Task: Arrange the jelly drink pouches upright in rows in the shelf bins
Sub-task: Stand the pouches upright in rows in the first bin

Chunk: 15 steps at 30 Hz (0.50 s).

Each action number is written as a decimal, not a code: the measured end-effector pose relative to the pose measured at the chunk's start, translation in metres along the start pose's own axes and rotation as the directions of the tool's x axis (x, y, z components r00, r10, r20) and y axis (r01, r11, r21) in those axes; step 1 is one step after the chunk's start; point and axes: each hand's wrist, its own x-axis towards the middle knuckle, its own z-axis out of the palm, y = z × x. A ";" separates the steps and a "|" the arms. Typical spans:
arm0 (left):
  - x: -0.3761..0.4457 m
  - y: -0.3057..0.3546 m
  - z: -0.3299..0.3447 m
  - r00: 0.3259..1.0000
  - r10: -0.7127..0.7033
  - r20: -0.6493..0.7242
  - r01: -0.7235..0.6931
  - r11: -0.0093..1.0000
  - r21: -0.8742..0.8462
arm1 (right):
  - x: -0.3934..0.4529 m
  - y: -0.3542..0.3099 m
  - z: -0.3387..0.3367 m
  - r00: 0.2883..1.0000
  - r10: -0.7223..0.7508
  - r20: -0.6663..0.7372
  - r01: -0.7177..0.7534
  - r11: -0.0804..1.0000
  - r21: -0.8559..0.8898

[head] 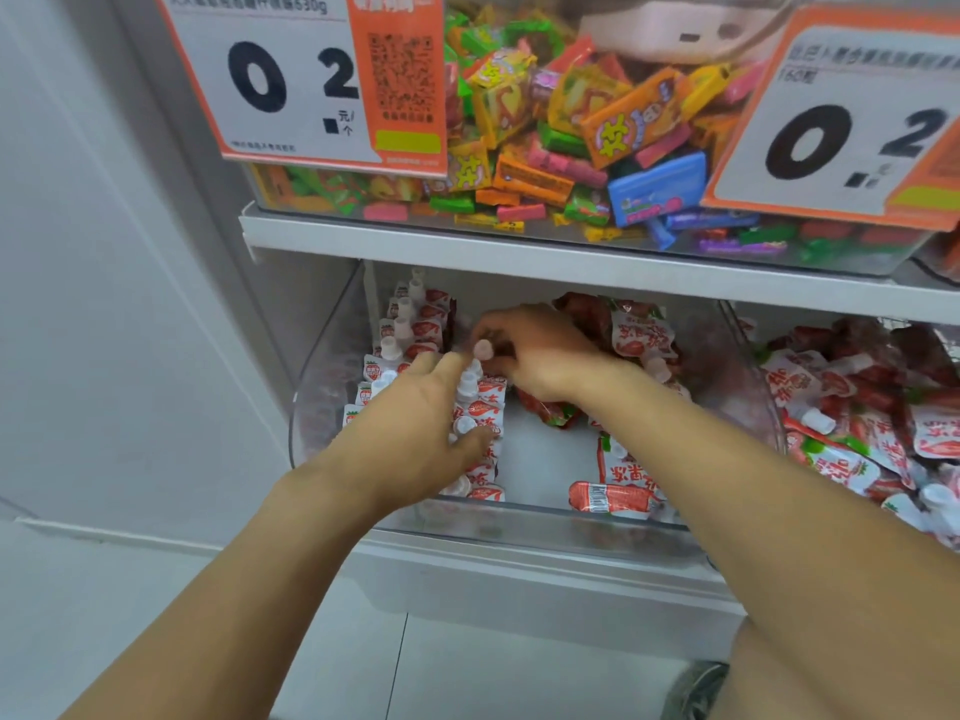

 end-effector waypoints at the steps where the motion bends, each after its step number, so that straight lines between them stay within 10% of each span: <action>1: 0.000 0.001 0.000 1.000 -0.001 -0.002 0.001 1.000 -0.005 | 0.003 0.000 -0.001 0.999 -0.005 0.053 0.004 1.000 0.011; 4: 0.004 0.004 0.000 1.000 0.012 -0.005 -0.012 0.999 -0.030 | 0.005 0.007 -0.020 0.985 -0.025 0.173 0.003 0.992 0.123; 10: 0.010 0.007 0.004 0.999 0.004 0.032 -0.004 1.000 -0.008 | 0.013 0.026 -0.025 0.981 0.066 -0.184 -0.046 0.992 0.113; 15: 0.007 0.005 0.000 0.998 0.016 0.057 -0.016 1.000 0.006 | 0.053 0.019 -0.024 0.986 0.043 0.164 -0.016 0.987 -0.162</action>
